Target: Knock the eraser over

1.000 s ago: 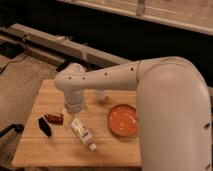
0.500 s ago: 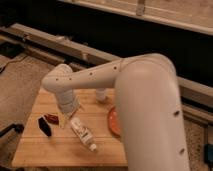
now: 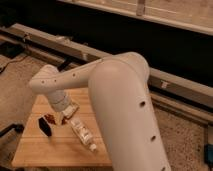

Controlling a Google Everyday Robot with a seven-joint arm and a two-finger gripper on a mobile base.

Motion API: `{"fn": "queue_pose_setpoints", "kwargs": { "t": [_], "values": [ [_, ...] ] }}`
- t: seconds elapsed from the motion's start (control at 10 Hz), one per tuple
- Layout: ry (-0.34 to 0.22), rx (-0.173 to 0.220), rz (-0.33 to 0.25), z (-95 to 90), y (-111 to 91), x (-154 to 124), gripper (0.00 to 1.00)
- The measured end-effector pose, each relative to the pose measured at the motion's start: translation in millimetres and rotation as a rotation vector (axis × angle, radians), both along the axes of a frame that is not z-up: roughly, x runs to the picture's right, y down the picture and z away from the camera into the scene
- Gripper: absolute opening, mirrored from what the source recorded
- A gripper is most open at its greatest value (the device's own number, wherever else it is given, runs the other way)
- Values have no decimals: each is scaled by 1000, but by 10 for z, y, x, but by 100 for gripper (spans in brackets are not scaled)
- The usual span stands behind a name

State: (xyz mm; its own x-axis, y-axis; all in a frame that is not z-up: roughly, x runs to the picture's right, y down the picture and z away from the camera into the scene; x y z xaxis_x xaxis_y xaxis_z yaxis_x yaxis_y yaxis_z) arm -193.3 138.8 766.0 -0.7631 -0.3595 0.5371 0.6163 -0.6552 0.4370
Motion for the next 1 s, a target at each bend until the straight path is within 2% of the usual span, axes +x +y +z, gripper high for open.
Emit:
{"fn": "queue_pose_setpoints", "kwargs": {
  "t": [0.2,0.4,0.6,1.0],
  "values": [
    [17,33,-16,89,-62,-82,80],
    [35,93,-47,156,-92,-234,80],
    [40,135,-60,185,-100,-342,80],
    [31,189,-69,176,-66,-498,80]
  ]
}}
